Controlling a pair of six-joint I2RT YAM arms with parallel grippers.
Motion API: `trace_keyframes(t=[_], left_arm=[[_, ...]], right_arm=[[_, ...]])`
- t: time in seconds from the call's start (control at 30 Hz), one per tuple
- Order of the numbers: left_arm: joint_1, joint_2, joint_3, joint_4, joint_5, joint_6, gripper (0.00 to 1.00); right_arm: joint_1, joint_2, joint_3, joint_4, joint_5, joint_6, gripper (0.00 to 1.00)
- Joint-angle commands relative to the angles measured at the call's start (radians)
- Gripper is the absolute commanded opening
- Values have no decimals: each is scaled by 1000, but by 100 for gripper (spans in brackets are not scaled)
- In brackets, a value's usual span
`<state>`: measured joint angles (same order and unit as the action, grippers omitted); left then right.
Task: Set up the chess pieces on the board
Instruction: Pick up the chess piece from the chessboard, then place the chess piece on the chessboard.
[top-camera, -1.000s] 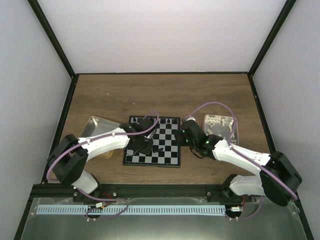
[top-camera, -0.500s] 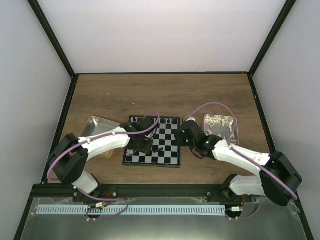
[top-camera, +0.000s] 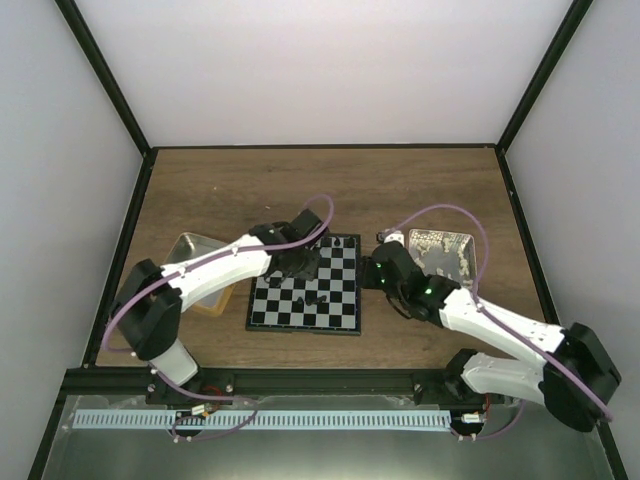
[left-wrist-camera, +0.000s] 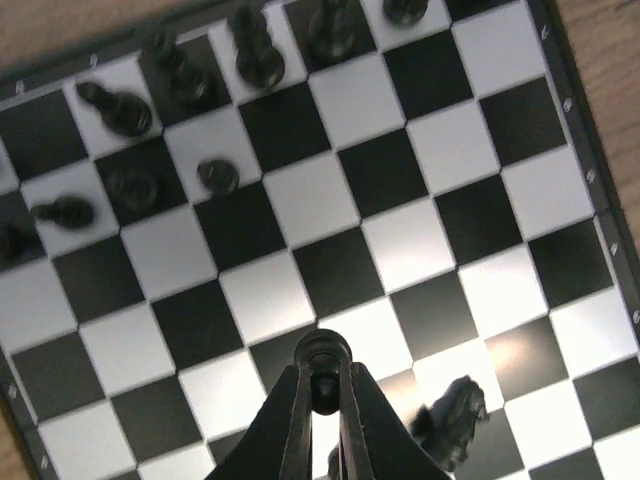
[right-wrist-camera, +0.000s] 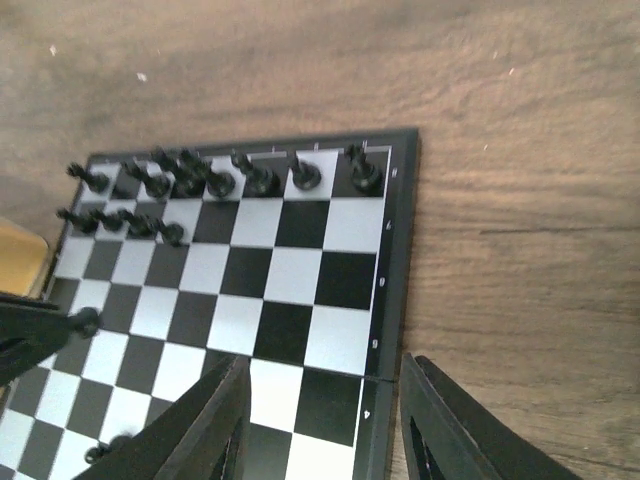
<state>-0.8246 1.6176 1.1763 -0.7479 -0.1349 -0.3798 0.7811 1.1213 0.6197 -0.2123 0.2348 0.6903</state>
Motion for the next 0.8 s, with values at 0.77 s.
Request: trace_keyframes(t=[0.77], left_arm=[[91, 349, 300, 15, -23, 29, 9]], right_arm=[[-8, -182, -83, -33, 232, 54, 43]])
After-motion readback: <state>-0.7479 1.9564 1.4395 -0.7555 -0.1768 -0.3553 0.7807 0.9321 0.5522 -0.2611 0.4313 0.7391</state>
